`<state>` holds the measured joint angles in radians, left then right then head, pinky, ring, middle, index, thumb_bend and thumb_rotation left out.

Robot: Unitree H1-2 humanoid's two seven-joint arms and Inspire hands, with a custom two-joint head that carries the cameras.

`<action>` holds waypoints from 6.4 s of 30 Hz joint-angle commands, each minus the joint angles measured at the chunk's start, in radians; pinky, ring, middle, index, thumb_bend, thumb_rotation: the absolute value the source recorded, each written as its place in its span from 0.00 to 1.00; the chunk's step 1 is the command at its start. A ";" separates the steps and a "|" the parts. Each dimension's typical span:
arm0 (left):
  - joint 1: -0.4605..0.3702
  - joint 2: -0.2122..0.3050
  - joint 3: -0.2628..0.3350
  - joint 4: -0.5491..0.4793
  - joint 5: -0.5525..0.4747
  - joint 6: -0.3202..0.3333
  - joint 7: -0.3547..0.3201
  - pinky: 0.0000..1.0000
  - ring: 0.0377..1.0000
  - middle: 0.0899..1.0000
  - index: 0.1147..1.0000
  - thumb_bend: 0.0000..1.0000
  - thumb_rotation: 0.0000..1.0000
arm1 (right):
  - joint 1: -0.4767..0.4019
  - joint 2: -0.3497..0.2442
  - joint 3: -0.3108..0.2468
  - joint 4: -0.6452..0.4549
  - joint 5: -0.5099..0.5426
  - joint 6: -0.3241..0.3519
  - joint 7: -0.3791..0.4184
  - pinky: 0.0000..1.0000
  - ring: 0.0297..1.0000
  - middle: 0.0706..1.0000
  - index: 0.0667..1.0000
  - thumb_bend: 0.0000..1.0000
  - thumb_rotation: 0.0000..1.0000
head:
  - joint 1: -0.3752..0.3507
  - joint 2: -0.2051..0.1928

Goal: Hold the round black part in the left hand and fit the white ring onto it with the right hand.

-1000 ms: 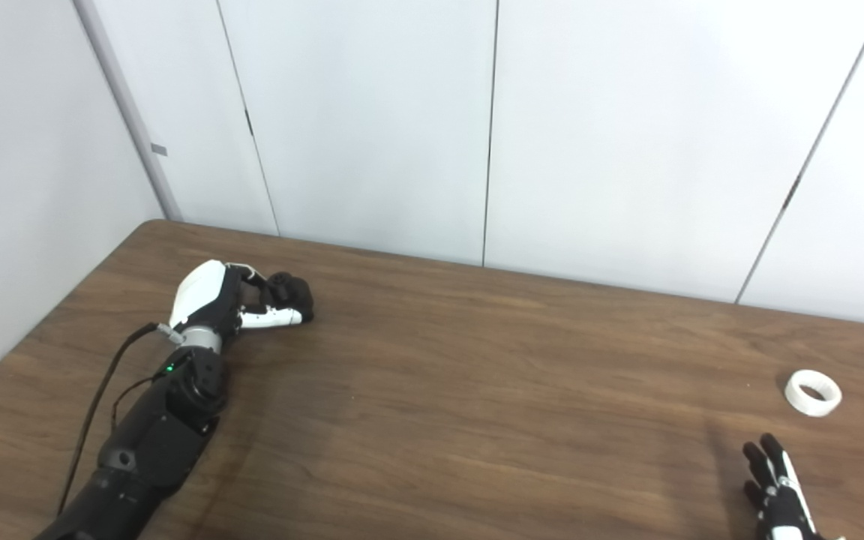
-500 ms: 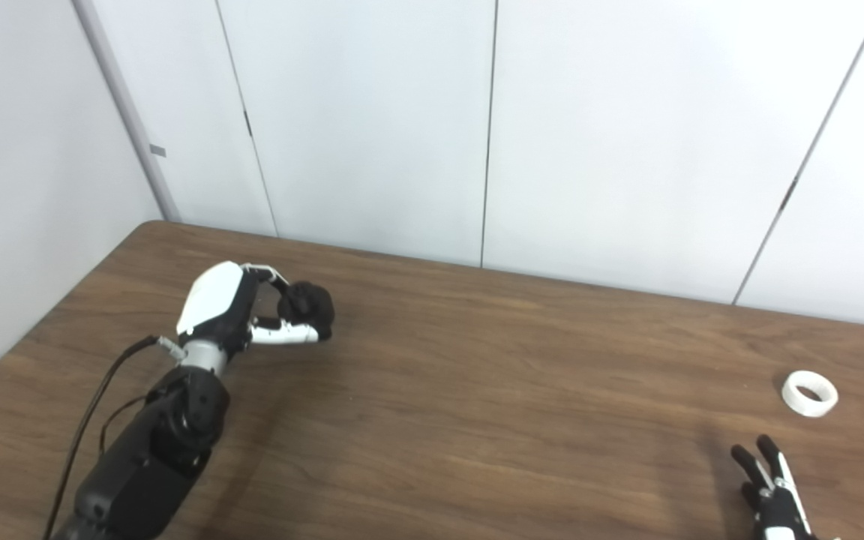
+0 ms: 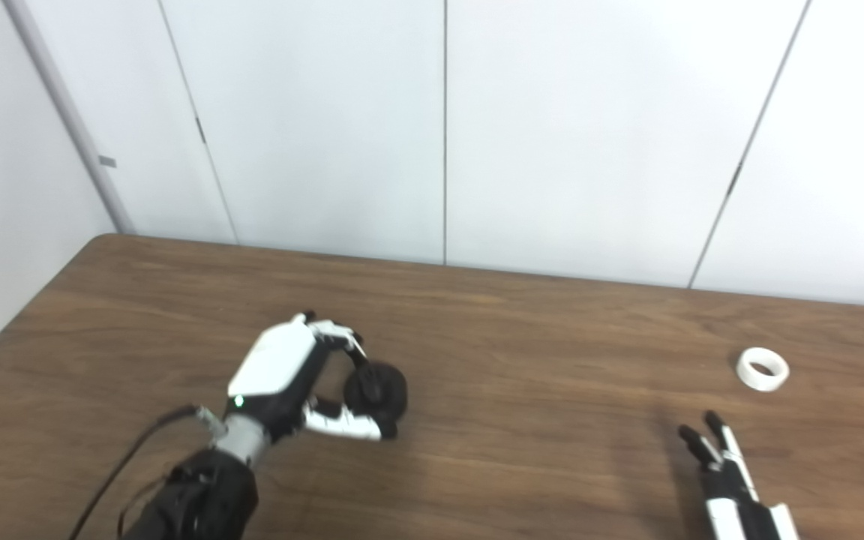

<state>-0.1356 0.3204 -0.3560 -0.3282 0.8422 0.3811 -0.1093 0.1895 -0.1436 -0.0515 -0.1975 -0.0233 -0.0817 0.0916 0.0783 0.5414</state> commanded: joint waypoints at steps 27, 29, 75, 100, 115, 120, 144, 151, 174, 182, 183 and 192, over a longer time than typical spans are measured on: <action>0.218 -0.115 -0.068 -0.018 0.119 -0.289 0.041 1.00 0.86 0.75 0.42 0.52 0.06 | 0.021 0.070 0.120 -0.203 -0.078 0.198 -0.108 1.00 0.93 0.88 0.95 0.48 0.98 | -0.190 0.161; 0.230 -0.118 -0.065 -0.011 0.118 -0.296 0.047 1.00 0.86 0.75 0.42 0.52 0.06 | 0.017 0.066 0.116 -0.207 -0.074 0.200 -0.110 1.00 0.93 0.88 0.95 0.48 0.97 | -0.191 0.165; 0.308 -0.090 0.011 0.061 0.075 -0.396 0.125 1.00 0.86 0.75 0.42 0.52 0.06 | -0.489 -0.260 -0.008 -0.009 -0.538 0.502 -0.122 0.89 0.92 0.85 0.65 0.80 0.22 | -0.431 0.196; 0.312 -0.079 0.033 0.055 0.059 -0.414 0.099 1.00 0.86 0.75 0.42 0.52 0.06 | -0.721 -0.387 0.164 0.423 -0.641 0.528 -0.031 1.00 0.98 0.92 0.70 0.85 0.21 | -0.486 0.194; 0.318 -0.081 0.036 0.055 0.061 -0.424 0.104 1.00 0.86 0.74 0.42 0.52 0.06 | -0.768 -0.405 0.197 0.527 -0.640 0.540 -0.019 1.00 0.97 0.90 0.67 0.85 0.23 | -0.483 0.194; 0.321 -0.083 0.035 0.051 0.063 -0.420 0.099 1.00 0.86 0.74 0.42 0.52 0.06 | -0.774 -0.405 0.200 0.540 -0.635 0.536 -0.019 1.00 0.97 0.89 0.66 0.84 0.23 | -0.483 0.195; 0.327 -0.090 0.033 0.032 0.077 -0.410 0.090 1.00 0.86 0.74 0.42 0.52 0.06 | -0.775 -0.399 0.203 0.543 -0.618 0.540 -0.004 1.00 0.97 0.87 0.51 0.67 0.17 | -0.478 0.206; 0.326 -0.090 0.033 0.036 0.077 -0.416 0.097 1.00 0.85 0.74 0.42 0.52 0.06 | -0.771 -0.399 0.202 0.540 -0.614 0.543 -0.002 1.00 0.97 0.87 0.45 0.53 0.15 | -0.477 0.206; 0.324 -0.123 0.018 0.016 0.103 -0.403 0.086 1.00 0.85 0.74 0.42 0.52 0.06 | -0.687 -0.461 0.232 0.343 -0.610 0.414 0.063 0.95 0.95 0.82 0.45 0.52 0.13 | -0.395 0.237; 0.323 -0.152 -0.004 0.003 0.143 -0.370 0.072 1.00 0.85 0.74 0.42 0.52 0.06 | -0.632 -0.463 0.277 0.103 -0.634 0.414 0.177 0.94 0.95 0.82 0.45 0.52 0.13 | -0.332 0.254; 0.322 -0.156 -0.007 0.001 0.149 -0.365 0.069 1.00 0.85 0.74 0.42 0.52 0.06 | -0.626 -0.461 0.281 0.077 -0.634 0.411 0.188 0.93 0.94 0.82 0.45 0.52 0.13 | -0.321 0.258; 0.315 -0.189 -0.032 -0.021 0.196 -0.318 0.030 1.00 0.86 0.74 0.42 0.52 0.06 | -0.577 -0.432 0.324 -0.160 -0.652 0.437 0.352 0.98 0.93 0.81 0.45 0.52 0.13 | -0.219 0.284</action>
<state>0.1830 0.1358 -0.3740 -0.3331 1.0182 0.0606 -0.0521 -0.3633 -0.5700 0.2829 -0.3127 -0.6674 0.3627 0.4383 -0.1396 0.8237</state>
